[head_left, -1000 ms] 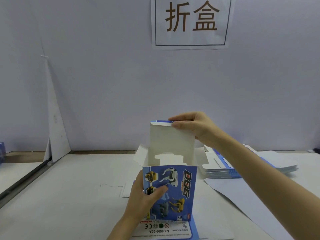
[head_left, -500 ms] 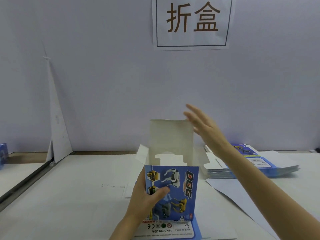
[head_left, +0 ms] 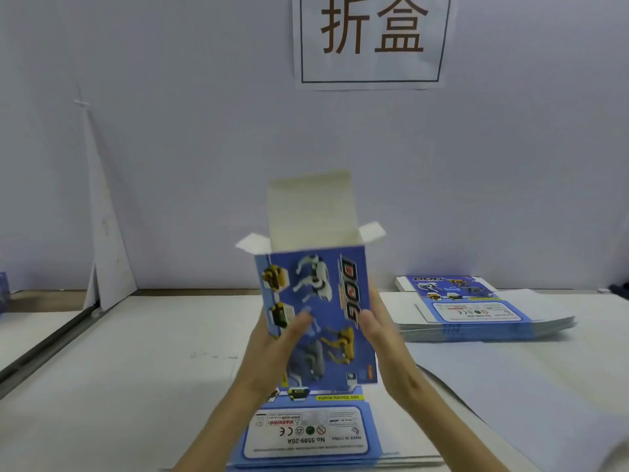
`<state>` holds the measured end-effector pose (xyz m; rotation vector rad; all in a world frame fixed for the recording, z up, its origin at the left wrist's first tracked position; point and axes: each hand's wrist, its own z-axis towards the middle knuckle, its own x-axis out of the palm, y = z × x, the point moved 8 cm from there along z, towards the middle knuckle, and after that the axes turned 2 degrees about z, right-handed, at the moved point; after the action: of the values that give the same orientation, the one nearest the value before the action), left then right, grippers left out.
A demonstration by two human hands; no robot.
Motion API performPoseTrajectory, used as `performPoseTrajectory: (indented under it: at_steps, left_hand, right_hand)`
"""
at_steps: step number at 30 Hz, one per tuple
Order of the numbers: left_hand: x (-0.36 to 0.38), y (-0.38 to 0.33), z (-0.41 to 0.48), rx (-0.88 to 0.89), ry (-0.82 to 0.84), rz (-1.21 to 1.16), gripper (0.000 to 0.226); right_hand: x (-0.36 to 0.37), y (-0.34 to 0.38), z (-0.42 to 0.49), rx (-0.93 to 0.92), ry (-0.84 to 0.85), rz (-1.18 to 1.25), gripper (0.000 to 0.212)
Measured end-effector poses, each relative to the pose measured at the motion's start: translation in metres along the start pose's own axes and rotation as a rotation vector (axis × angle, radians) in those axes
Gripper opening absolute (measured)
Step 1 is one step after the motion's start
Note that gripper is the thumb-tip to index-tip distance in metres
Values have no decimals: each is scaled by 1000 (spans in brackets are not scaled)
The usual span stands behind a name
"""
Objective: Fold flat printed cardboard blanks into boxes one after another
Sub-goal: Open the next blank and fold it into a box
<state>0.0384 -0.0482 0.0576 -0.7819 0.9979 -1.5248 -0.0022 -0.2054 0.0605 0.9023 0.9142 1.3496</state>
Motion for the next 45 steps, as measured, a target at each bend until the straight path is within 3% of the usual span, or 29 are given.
performPoseTrajectory:
  at_steps: [2,5,8,11,15,21,23,27,29,31,33,35,37,40,42,45]
  left_hand:
    - [-7,-28,3,62,-84,-14,20]
    - [-15,-53,1,97,-134,51,38]
    - [-16,-60,0,34,-80,117,38]
    - [-25,-67,2,84,-149,101,48]
    - [-25,-76,2,88,-132,113,27]
    - [-22,-79,-5,100,-173,166,49]
    - [-15,-85,-6,123,-104,154,47]
    - [-9,-89,-5,140,5,194,88]
    - [-10,-91,-6,101,2,224,96]
    - [-11,-91,-6,81,19,271,96]
    - [-10,-88,-6,60,45,247,93]
    - [-7,-91,-6,122,55,179,73]
    - [-8,-96,-9,191,-6,161,40]
    - [-9,-98,-8,177,62,150,33]
    - [-16,-91,-3,82,209,112,50]
    - [-38,-81,-1,-60,384,198,96]
  right_hand:
    - [0,21,13,-27,-12,-49,91]
    - [3,42,17,-59,-35,-41,80]
    - [6,49,10,-52,-12,-25,91]
    - [11,49,6,-6,24,-102,109]
    - [18,50,3,-18,53,-82,105]
    - [13,51,3,-26,46,-124,106]
    - [11,54,3,-33,84,-84,96]
    - [4,46,5,17,59,158,33]
    - [1,42,5,14,17,221,22]
    - [0,43,5,-3,-3,203,26]
    - [-2,50,4,-33,5,173,51]
    - [-3,59,3,-77,53,116,75]
    - [1,63,1,-96,115,44,85]
    - [5,60,0,-69,152,9,102]
    - [6,59,0,-70,148,55,102]
    - [10,61,1,-106,124,155,78]
